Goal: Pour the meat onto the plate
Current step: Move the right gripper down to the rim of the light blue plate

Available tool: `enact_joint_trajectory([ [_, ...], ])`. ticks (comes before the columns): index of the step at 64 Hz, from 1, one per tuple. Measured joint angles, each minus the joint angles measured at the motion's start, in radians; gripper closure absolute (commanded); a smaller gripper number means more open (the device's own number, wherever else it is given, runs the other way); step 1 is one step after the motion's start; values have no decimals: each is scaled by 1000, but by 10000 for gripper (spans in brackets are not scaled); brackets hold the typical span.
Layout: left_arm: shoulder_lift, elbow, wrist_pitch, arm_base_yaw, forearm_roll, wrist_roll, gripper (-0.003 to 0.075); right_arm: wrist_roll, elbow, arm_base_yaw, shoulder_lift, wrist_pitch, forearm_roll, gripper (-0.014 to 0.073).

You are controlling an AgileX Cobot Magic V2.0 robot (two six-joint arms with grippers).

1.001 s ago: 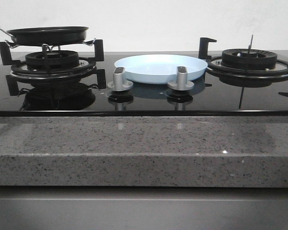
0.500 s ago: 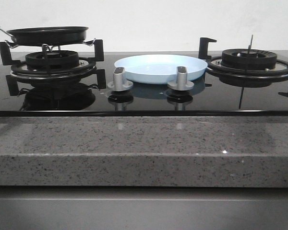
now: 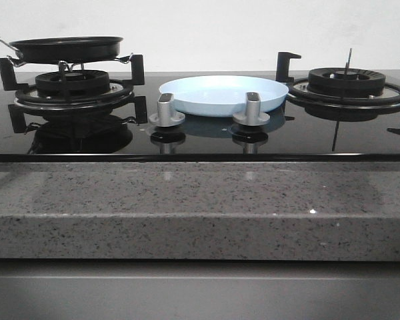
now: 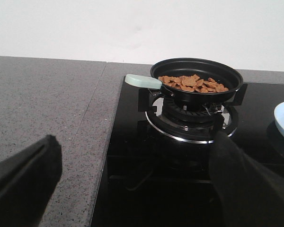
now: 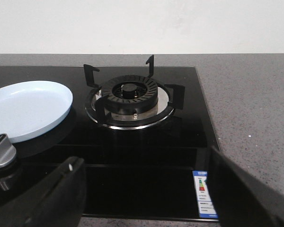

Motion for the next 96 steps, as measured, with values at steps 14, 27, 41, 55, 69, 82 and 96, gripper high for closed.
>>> enact_joint_trajectory([
  [14, 0, 0, 0, 0, 0, 0, 100, 0, -48, 0, 80, 15, 62, 56],
  [27, 0, 0, 0, 0, 0, 0, 100, 0, -234, 0, 318, 158, 80, 56],
  [41, 0, 0, 0, 0, 0, 0, 100, 0, -484, 12, 640, 342, 173, 56],
  [55, 0, 0, 0, 0, 0, 0, 100, 0, -714, 95, 930, 455, 209, 56],
  [69, 0, 0, 0, 0, 0, 0, 100, 0, -868, 158, 1150, 477, 227, 56],
  [82, 0, 0, 0, 0, 0, 0, 100, -2, -1006, 191, 1316, 489, 258, 56],
  [96, 0, 0, 0, 0, 0, 0, 100, -4, -1128, 195, 1444, 537, 260, 56],
])
